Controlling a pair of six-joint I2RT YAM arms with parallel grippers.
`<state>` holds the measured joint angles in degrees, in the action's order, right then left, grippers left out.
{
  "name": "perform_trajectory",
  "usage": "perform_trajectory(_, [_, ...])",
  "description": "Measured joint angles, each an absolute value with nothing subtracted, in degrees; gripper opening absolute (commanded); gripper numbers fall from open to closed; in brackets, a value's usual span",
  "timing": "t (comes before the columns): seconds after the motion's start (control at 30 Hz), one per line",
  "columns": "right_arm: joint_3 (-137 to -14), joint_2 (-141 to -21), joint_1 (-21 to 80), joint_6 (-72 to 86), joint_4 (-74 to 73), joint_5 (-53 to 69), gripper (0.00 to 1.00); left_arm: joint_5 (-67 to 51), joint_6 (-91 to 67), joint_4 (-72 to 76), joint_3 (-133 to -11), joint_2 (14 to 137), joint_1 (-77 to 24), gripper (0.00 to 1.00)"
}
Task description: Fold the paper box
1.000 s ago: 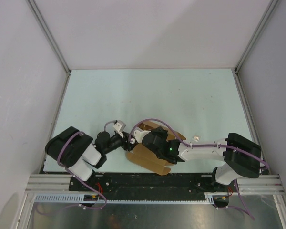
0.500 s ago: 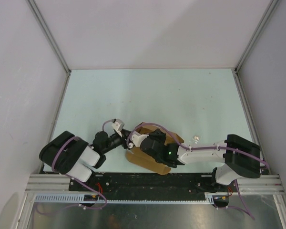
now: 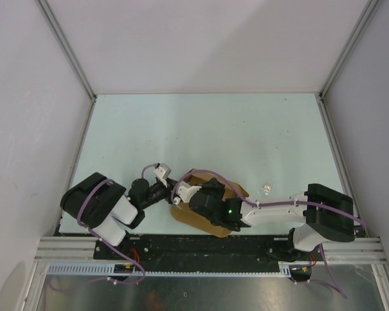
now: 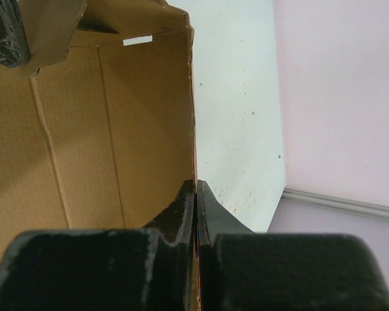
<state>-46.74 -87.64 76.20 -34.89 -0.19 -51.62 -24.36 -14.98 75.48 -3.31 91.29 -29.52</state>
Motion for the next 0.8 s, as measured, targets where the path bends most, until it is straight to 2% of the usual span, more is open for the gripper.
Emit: perform_trajectory(0.8, [-46.7,-92.3,76.8,-33.7,0.8,-56.4,0.0,-25.2,-15.0,75.5,-3.3,92.2,-29.5,0.58])
